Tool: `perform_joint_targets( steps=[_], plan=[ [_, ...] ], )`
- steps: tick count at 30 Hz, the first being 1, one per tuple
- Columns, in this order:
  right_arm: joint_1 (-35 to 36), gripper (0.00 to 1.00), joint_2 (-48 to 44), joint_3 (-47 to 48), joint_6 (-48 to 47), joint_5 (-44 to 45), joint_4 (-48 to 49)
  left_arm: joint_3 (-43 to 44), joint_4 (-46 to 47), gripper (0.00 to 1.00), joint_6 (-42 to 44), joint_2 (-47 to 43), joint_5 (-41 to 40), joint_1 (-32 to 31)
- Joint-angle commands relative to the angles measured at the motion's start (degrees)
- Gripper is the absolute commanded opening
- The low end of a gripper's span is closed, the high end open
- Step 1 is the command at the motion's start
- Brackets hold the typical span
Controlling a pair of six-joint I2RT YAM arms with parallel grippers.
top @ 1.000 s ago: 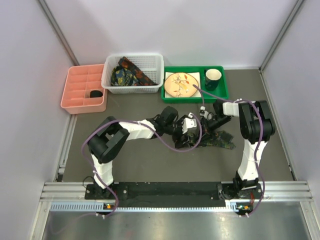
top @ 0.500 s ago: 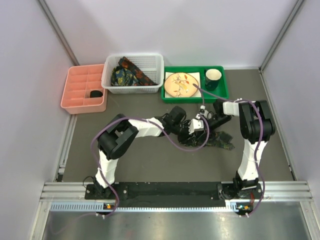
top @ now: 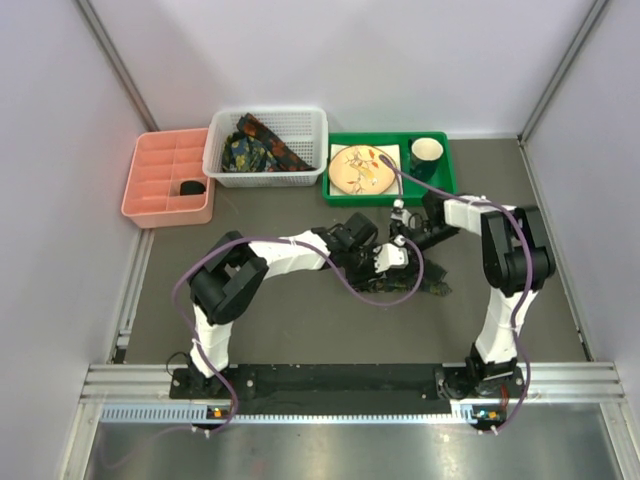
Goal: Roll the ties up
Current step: Roll the tie at the center of the board.
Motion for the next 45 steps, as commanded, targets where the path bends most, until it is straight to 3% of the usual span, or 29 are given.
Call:
perform_joint_targets(
  steps=[1,4,7,8,13,18,25,27,30,31,32,36,38,43,45],
  plan=[
    [2.11,0.56,2.5,2.43,-0.54,0.04,3.14,0.77,-5.22,0.42,0.6,3.09,-3.79,-0.85],
    [2.11,0.47,5.05,3.4,-0.54,-0.48,4.19,1.39,-5.66,0.46,0.51,3.79,-3.36,-0.93],
    [2.12,0.09,6.2,3.84,-0.62,0.65,3.85,1.48,-5.57,0.54,0.6,3.79,-2.74,-1.02],
    [2.11,0.0,6.55,3.93,-1.76,1.35,3.24,1.56,-5.57,0.61,0.42,3.71,-2.56,-0.94],
    [-0.26,0.0,6.73,2.79,-2.56,6.18,3.93,-1.24,-1.19,0.8,-1.07,0.29,3.31,1.26],
    [-1.22,0.0,7.17,2.0,-3.09,9.18,6.12,-8.62,14.79,0.95,-6.51,-5.52,14.13,5.13],
    [-1.58,0.0,6.03,0.06,-1.59,10.77,10.08,-9.52,30.54,0.98,-15.91,-2.55,19.41,5.22],
    [-1.66,0.0,5.68,-0.46,-1.59,11.2,10.7,-8.2,33.7,0.95,-19.51,0.44,19.15,5.13],
    [-1.66,0.0,4.89,-1.25,-1.86,11.38,10.61,-5.74,33.55,0.81,-20.94,3.43,18.8,4.87],
    [-1.66,0.0,4.71,-1.61,-1.77,11.21,10.61,-4.86,32.58,0.76,-20.68,3.88,19.06,4.78],
    [-1.75,0.0,4.45,-1.7,-1.77,10.86,10.52,-4.42,30.83,0.63,-19.89,4.32,18.97,4.6],
    [-2.1,0.0,3.74,-0.91,-1.51,8.93,9.91,-3.79,17.65,0.38,-9.11,2.13,15.73,4.08],
    [-2.37,0.0,3.92,0.84,-1.85,8.4,7.99,-5.37,10.79,0.33,-3.57,0.02,13.19,3.99],
    [-5.35,0.33,1.56,6.02,-8.17,5.31,-4.11,-6.52,2.17,0.18,2.35,-1.22,8.34,3.9],
    [-7.36,0.34,0.15,6.56,-13.86,7.06,-8.26,-6.61,1.46,0.17,3.06,-1.31,8.34,3.9]
  ],
)
